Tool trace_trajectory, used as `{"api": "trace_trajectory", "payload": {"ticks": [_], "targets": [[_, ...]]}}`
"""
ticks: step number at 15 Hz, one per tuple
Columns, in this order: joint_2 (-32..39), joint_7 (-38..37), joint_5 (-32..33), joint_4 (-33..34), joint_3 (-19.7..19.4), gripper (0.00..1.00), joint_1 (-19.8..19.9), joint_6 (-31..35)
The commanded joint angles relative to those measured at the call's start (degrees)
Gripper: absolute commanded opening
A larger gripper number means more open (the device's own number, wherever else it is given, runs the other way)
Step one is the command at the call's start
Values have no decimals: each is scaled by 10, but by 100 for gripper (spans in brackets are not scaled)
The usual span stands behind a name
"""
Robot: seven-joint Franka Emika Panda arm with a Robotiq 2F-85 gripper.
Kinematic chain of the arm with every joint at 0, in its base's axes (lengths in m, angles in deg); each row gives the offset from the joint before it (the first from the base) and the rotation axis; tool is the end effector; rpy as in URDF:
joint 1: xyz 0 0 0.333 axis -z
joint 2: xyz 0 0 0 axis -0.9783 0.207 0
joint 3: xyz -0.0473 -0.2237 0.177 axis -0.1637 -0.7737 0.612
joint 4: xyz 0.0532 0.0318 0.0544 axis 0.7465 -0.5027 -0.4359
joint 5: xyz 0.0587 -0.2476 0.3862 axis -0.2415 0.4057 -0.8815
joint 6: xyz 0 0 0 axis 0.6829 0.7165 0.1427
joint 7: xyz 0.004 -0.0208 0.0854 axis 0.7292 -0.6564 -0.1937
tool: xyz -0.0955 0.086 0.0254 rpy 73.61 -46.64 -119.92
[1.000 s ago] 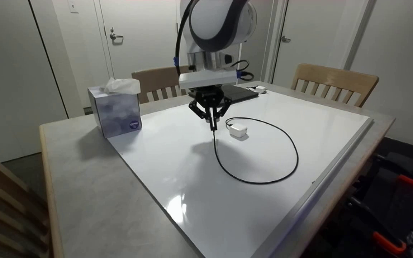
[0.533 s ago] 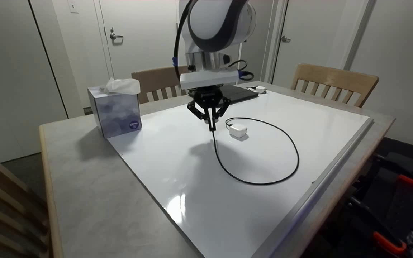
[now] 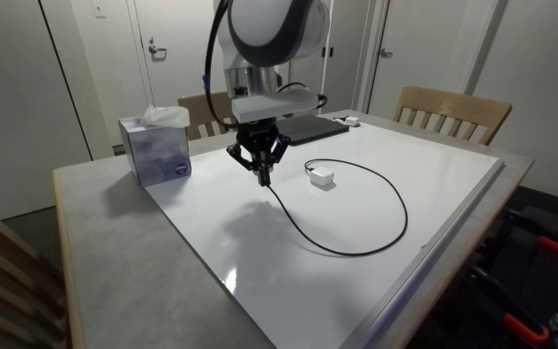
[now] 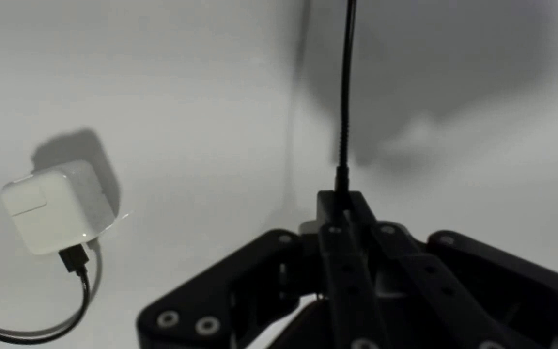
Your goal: Straighten out the charger on the table
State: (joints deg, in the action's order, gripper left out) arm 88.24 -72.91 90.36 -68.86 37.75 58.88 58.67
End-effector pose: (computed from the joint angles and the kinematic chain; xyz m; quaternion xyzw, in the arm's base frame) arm 0.6072 0.2619 0.0805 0.9921 -0.1075 -0.0492 0.0413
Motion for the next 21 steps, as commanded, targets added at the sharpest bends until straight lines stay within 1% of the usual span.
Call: {"api": "trace_trajectory", "payload": {"ticks": [1,4,7,8,9,12,13,14,16,21], "targets": [[34,86,13,44,8,2,-15,-8],[54,157,16,62,12,2,-30,-1],[62,235,27,64,18,2,-29,18],[52,191,10,56,11,2,-38,3],[54,196,10,56,11,7,-39,4],[54,193,10,56,11,7,-39,4],[54,193,10,56,11,2,-39,4],[56,202,15,61,12,2,-41,2],[65,253,37,74,22,2,-46,1],[78,329,93,111,36,2,-78,-15]]}}
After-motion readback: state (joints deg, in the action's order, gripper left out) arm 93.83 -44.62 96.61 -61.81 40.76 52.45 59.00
